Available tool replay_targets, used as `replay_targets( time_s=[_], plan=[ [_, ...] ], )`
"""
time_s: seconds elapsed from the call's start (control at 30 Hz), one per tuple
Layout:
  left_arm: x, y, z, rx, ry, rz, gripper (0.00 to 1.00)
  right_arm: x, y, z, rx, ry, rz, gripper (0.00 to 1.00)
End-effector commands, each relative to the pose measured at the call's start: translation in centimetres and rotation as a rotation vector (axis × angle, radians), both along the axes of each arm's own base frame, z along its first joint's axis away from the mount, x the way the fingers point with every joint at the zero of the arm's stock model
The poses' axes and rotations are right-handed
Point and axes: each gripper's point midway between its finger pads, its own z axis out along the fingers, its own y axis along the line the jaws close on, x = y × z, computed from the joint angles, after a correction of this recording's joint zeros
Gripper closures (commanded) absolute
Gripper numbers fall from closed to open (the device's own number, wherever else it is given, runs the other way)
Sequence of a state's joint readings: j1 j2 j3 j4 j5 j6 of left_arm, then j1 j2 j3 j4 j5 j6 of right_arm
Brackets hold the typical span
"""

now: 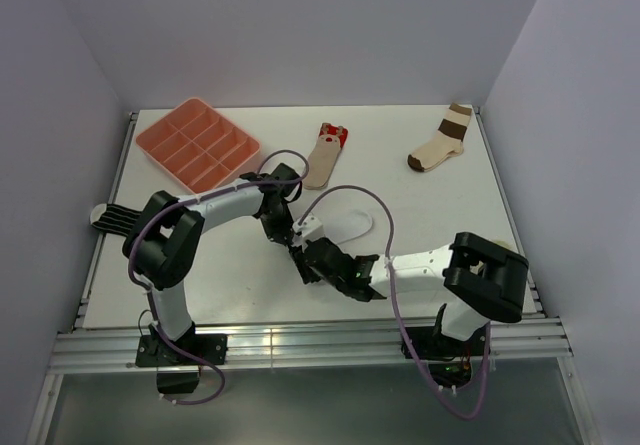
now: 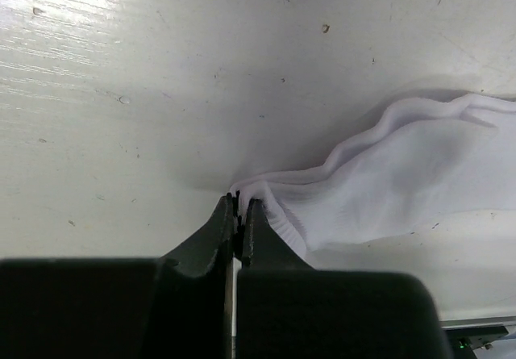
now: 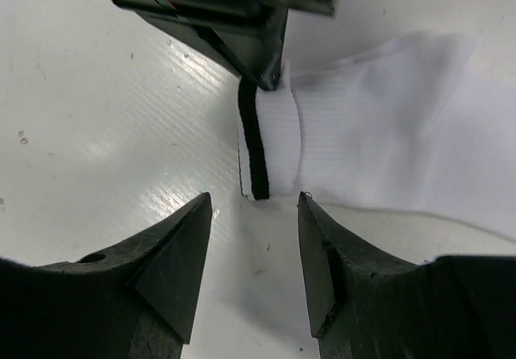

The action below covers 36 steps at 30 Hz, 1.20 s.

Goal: Roll the socks
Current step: Roll the sock at the center of the board.

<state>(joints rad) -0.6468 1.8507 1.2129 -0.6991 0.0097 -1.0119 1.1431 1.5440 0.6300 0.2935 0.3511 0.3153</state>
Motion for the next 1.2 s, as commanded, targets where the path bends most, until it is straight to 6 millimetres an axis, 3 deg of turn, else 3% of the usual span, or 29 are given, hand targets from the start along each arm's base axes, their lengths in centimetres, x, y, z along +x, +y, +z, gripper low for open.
replay_targets(
  time_s=[0.0, 0.2, 0.57, 0.77, 0.87, 0.93, 1.17],
  plan=[
    [-2.2, 2.8, -2.7, 0.159, 0.081, -0.044, 1.00, 1.7, 0.6, 2.1, -0.052, -0.127, -0.040, 0.46],
    [-2.2, 2.7, -2.7, 0.160, 0.085, -0.057, 1.00, 1.8, 2.2, 1.9, -0.085, -0.149, 0.000, 0.46],
    [-2.3, 2.5, -2.7, 0.158, 0.088, -0.068, 1.00, 1.5, 2.8, -1.5, -0.155, -0.121, 0.032, 0.57],
    [-2.5, 2.4, -2.9, 0.156, 0.093, -0.063, 1.00, 1.1, 2.5, -2.9, -0.195, -0.117, 0.034, 0.72],
    [-2.5, 2.3, -2.8, 0.146, 0.087, -0.051, 1.00, 0.5, 2.3, -3.4, -0.186, -0.098, 0.034, 0.88],
    [-2.3, 2.0, -2.5, 0.125, 0.067, -0.032, 0.95, 0.0, 2.2, -3.5, -0.156, -0.071, 0.034, 0.99],
    [-1.0, 0.9, 0.4, -0.028, -0.035, 0.077, 0.75, -2.0, 1.3, -4.5, -0.005, 0.110, 0.046, 1.00]
  ],
)
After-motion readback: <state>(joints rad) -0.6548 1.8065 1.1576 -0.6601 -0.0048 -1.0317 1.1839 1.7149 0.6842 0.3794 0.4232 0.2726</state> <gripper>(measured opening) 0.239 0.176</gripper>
